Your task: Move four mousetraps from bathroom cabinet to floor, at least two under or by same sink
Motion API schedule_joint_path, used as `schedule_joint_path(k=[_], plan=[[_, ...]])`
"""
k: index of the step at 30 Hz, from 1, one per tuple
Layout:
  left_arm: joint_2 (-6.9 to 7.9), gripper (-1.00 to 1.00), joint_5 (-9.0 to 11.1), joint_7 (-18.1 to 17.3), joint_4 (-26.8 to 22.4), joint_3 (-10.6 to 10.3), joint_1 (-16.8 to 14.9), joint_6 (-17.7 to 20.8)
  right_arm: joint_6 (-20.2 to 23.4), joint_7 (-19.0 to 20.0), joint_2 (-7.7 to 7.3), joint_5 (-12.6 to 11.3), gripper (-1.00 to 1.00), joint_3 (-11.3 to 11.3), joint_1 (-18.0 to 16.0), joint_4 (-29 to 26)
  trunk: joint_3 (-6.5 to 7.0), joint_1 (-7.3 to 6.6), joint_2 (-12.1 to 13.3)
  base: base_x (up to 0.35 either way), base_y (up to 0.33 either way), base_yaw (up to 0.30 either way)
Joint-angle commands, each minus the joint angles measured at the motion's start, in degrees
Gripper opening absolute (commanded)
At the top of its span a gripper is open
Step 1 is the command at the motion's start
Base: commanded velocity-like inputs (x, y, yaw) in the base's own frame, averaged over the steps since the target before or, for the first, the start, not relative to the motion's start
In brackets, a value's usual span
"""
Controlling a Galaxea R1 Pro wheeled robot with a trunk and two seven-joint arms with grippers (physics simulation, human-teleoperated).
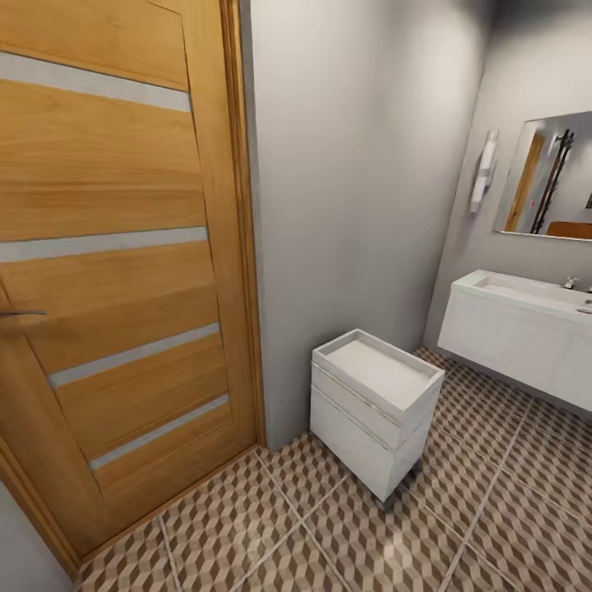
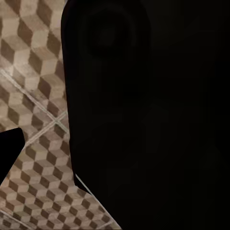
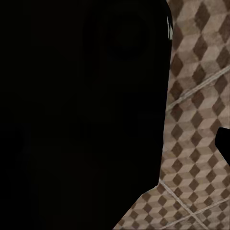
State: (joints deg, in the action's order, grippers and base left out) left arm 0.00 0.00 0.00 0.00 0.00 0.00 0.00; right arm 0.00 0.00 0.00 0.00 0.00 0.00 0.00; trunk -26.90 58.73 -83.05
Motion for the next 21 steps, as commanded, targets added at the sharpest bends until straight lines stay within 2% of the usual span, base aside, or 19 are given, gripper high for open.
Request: schedule_joint_path(k=[1,12,16,21], plan=[[0.00,1.00,0.0,0.0,0.0,0.0,0.0,0.0,0.0,0.0,0.00,0.0,1.00,0.0,0.0,0.0,-0.03,0.00,0.0,0.000,0.000,0.000],[-3.55,1.00,0.0,-0.1,-0.2,-0.1,3.6,0.0,-0.1,0.0,2.75,0.0,1.00,-0.1,-3.6,1.3,-0.03,0.00,0.0,0.000,0.000,0.000],[-4.82,1.00,0.1,-0.1,-0.2,-0.1,4.5,0.0,-0.1,0.0,3.06,0.0,1.00,-0.1,-4.2,1.1,-0.03,0.00,0.0,0.000,0.000,0.000],[-4.96,1.00,0.1,-0.1,-0.2,-0.1,4.7,0.0,-0.1,0.0,3.07,0.0,1.00,-0.1,-4.3,1.0,-0.03,0.00,0.0,0.000,0.000,0.000]])
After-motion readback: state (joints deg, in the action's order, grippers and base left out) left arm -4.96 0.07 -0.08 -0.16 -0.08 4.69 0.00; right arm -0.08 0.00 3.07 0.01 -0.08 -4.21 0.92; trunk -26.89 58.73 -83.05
